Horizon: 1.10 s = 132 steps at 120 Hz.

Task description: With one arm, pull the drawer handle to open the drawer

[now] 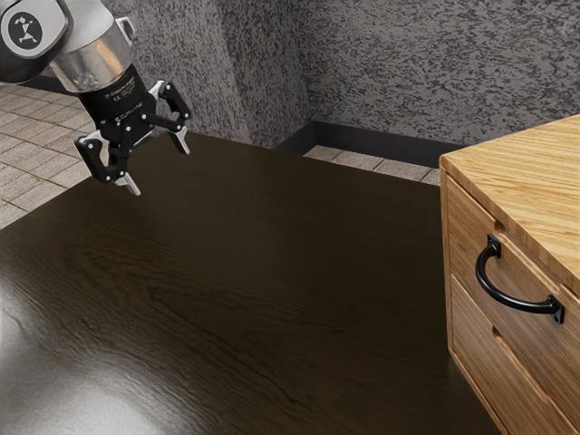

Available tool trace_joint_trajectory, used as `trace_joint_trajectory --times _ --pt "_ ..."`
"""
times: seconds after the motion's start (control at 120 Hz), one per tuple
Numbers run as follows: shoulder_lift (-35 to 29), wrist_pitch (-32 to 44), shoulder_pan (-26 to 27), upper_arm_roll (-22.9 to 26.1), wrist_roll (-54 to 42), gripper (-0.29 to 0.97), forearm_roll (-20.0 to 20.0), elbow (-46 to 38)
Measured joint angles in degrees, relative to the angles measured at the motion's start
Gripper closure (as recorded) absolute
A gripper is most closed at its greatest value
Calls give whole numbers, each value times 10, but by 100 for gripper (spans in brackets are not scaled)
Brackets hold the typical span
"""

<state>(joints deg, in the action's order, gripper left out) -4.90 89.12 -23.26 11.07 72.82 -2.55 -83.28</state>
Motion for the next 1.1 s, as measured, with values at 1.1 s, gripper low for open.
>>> trace_joint_trajectory --times 1.1 --pt "-131 186 155 65 17 4 -65 -106"
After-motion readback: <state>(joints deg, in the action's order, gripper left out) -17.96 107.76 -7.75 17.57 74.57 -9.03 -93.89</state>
